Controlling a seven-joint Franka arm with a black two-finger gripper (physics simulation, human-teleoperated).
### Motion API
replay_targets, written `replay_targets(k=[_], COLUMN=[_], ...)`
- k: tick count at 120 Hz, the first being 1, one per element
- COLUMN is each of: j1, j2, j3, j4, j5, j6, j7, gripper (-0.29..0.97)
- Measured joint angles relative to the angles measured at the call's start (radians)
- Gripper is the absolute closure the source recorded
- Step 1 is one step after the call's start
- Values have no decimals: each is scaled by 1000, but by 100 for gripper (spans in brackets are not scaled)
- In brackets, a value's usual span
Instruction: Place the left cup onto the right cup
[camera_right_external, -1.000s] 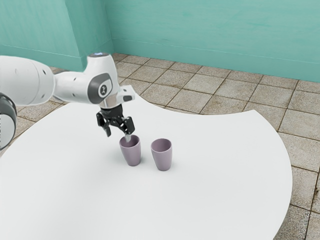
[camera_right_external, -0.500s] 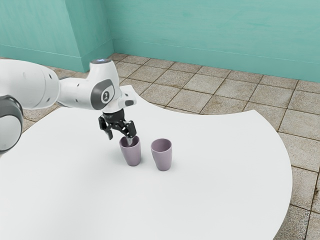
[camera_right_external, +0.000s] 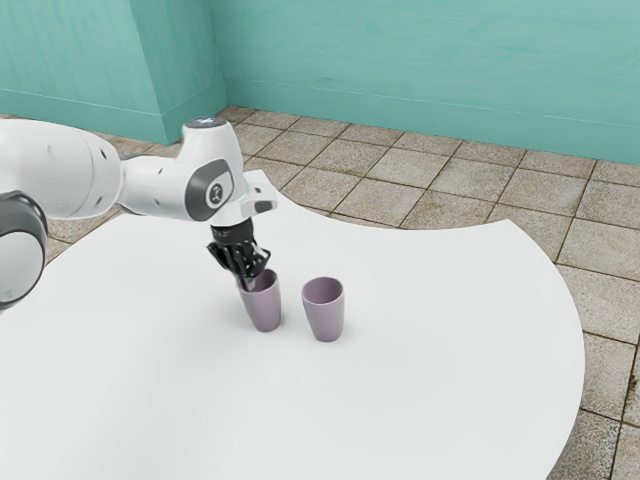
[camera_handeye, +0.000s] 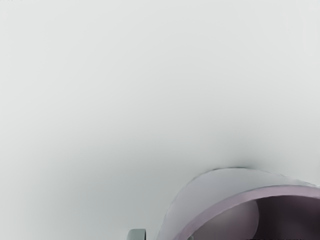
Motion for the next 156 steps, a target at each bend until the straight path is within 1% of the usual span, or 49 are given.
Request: replay_targets(k=[23,56,80,119,137,156], j1=[-8,-7,-18,-35,-40,-64], j2=[0,-15,-90,-213,-239,-258], j3=[-5,-5,-7,-16,-28,-32], j4=[0,0,-4,-5,-2,-1], j5=[-1,4,13,25,24,25], j6=[6,9,-31,-138,-172,-190], j7=[-6,-22,-41,-72,-82,-95], gripper=[76,78,78,78,78,78])
